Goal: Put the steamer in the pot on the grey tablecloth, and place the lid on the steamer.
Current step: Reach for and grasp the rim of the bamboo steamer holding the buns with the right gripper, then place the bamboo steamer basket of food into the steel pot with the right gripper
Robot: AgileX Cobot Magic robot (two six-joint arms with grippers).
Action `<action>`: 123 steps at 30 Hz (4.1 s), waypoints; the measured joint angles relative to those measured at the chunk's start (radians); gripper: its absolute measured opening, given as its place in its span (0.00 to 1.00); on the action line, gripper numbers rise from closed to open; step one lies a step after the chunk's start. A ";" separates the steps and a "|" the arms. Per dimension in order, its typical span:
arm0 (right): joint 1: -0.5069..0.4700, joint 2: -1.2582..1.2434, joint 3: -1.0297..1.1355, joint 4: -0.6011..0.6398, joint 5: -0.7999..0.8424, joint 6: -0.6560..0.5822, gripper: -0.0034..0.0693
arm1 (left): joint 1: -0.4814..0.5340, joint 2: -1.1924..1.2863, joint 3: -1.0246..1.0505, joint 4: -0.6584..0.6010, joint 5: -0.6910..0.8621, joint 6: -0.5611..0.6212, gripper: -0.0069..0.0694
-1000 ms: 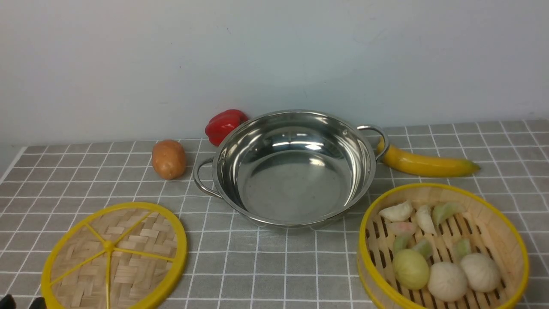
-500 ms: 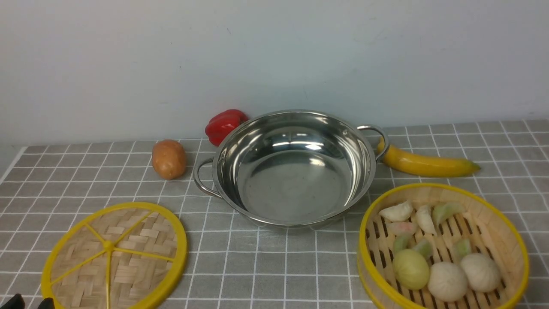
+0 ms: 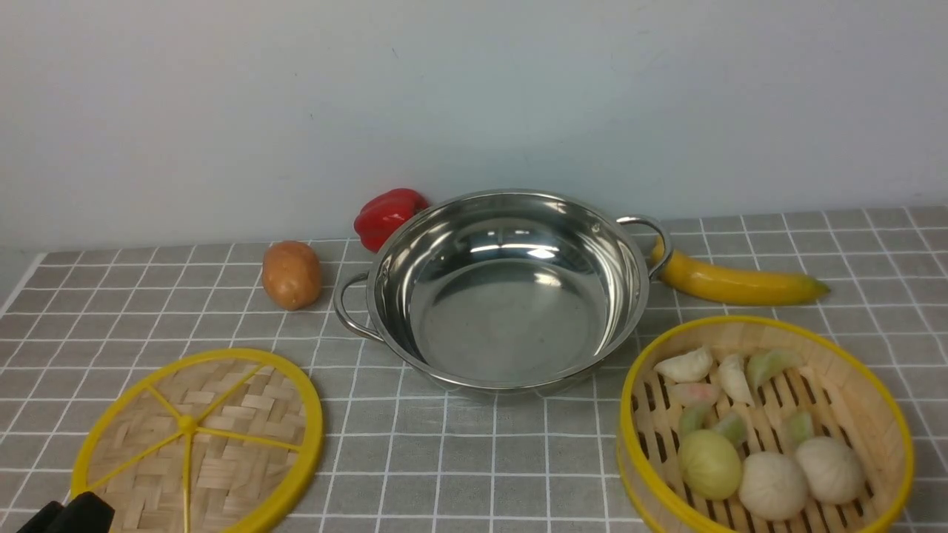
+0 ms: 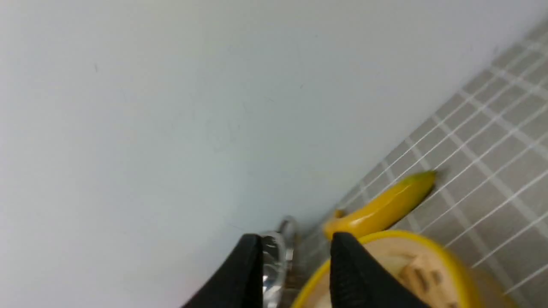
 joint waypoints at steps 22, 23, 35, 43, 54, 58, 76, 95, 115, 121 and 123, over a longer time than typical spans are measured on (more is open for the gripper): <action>0.032 0.002 -0.040 -0.205 -0.532 0.068 0.38 | 0.000 0.000 0.000 0.005 -0.251 0.004 0.41; 0.035 0.008 -0.070 -0.268 -0.523 0.078 0.38 | 0.000 0.000 0.000 0.005 -0.262 0.005 0.41; 0.042 0.507 -0.742 -0.737 0.652 0.044 0.38 | 0.000 0.000 0.000 0.067 -0.221 0.019 0.41; 0.042 1.021 -0.907 -0.534 0.997 -0.354 0.38 | 0.000 0.138 -0.108 0.116 -0.016 0.054 0.41; 0.042 1.362 -0.908 -0.508 0.786 -0.419 0.38 | 0.000 0.750 -0.609 0.350 0.447 0.174 0.41; 0.042 1.456 -0.909 -0.508 0.708 -0.431 0.38 | 0.000 0.956 -0.756 0.387 0.569 0.187 0.41; 0.042 1.693 -0.910 -0.500 0.605 -0.433 0.25 | 0.258 1.404 -0.928 0.274 0.652 0.369 0.41; 0.042 1.432 -1.192 -0.399 1.065 -0.576 0.12 | 0.330 1.544 -0.929 -0.061 0.576 0.646 0.41; 0.299 1.895 -1.846 -0.266 1.080 -0.558 0.12 | 0.330 1.656 -0.929 -0.225 0.494 0.806 0.41; 0.323 2.069 -2.006 -0.275 1.080 -0.531 0.12 | 0.330 1.656 -0.929 -0.224 0.490 0.808 0.41; 0.323 2.124 -2.064 -0.283 1.080 -0.525 0.12 | 0.330 1.656 -0.929 -0.226 0.485 0.809 0.41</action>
